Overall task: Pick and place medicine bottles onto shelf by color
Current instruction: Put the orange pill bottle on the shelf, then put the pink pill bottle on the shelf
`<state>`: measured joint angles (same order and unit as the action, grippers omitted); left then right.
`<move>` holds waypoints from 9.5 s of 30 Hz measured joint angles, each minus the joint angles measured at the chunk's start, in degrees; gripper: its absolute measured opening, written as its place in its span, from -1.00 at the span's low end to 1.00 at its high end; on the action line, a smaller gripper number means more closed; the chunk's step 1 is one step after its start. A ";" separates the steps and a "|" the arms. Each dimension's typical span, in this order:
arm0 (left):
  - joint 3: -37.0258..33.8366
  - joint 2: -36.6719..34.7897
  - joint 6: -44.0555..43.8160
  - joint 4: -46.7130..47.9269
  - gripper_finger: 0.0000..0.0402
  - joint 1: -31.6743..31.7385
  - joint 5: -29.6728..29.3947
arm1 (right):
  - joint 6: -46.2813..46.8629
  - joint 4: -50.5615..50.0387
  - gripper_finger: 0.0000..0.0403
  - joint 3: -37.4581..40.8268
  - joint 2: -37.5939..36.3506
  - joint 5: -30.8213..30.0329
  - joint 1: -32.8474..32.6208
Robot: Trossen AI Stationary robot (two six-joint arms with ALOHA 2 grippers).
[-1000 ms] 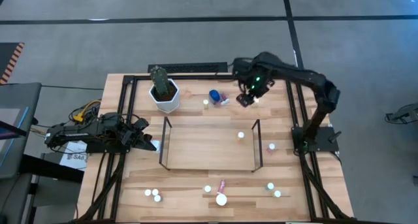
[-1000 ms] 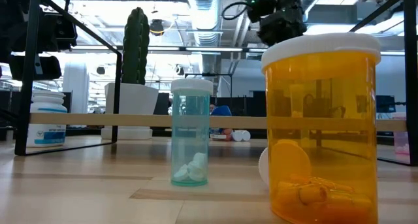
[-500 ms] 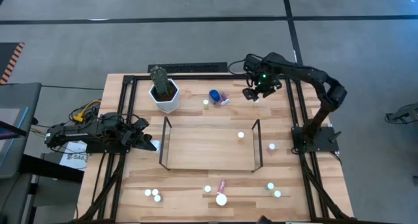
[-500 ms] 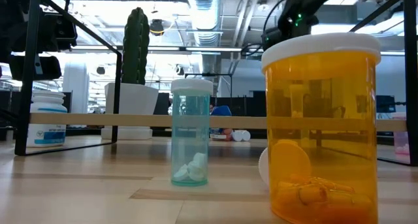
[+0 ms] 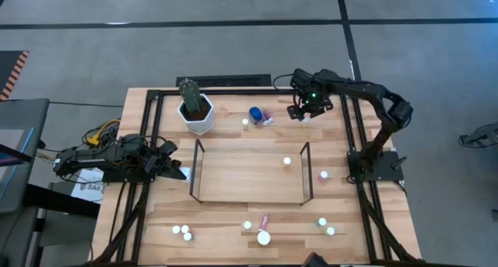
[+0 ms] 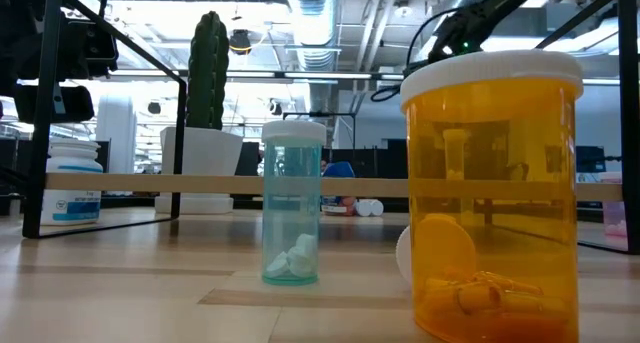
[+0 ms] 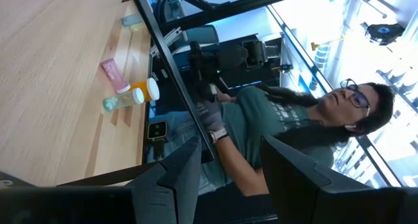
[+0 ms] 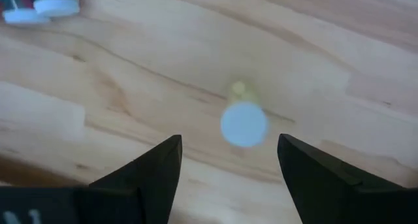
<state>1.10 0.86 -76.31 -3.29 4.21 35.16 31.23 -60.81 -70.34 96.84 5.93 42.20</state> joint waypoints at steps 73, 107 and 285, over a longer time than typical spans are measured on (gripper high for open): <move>0.00 -0.01 0.00 0.01 -0.28 0.01 0.00 | -1.38 -1.67 -0.38 -9.05 0.02 -3.12 -6.11; 0.00 -0.01 0.00 0.01 -0.28 0.02 0.00 | 21.98 -21.26 -0.41 -28.07 -0.02 -8.72 -51.02; 0.00 -0.02 0.00 0.00 -0.28 0.02 0.00 | 97.11 -14.22 -0.20 19.83 -38.70 9.18 -36.16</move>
<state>1.10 0.84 -76.31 -3.29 4.23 35.16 128.35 -75.04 -50.51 58.13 15.11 6.04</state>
